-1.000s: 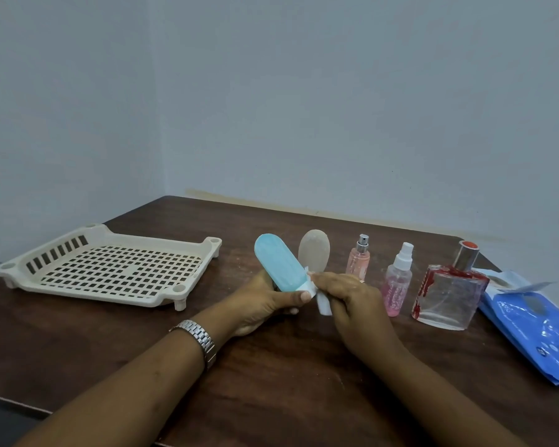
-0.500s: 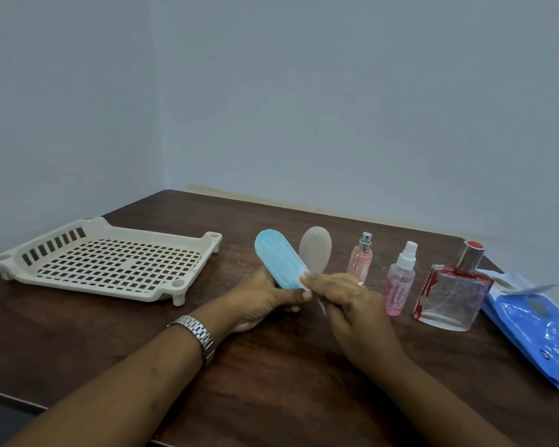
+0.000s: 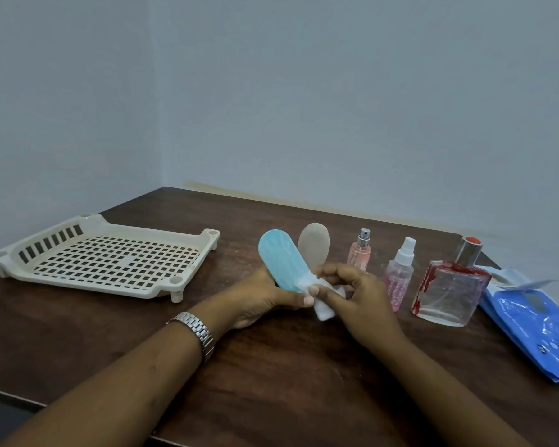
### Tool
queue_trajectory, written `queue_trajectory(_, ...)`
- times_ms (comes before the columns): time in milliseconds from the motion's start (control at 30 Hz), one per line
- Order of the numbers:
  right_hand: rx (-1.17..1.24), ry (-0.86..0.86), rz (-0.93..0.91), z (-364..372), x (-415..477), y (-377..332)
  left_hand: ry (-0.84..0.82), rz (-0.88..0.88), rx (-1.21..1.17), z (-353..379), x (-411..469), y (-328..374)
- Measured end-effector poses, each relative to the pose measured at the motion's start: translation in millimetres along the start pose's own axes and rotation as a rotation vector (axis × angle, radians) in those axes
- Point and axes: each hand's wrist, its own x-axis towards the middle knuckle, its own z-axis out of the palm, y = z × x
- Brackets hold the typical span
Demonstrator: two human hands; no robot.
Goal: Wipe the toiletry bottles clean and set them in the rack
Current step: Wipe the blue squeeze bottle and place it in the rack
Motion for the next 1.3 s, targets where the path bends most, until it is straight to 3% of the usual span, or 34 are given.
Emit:
queue_trajectory(133,0.023,0.040,0.037,1.7,-1.6,-1.9,-0.019,-0.010,0.038,2.6,-2.0,1.9)
queue_trajectory(300,-0.148,0.056,-0.147,8.0,-8.2,-5.4,-0.007,-0.037,0.064,1.3,-1.4,2.1)
queue_trajectory(500,-0.049,0.152,0.029,3.9,3.4,-0.6,-0.060,-0.067,0.087,3.3,-2.6,6.5)
queue_trajectory(1300,-0.006,0.103,0.007,8.5,-4.4,-5.4,-0.070,-0.049,0.098,4.9,-4.1,9.9)
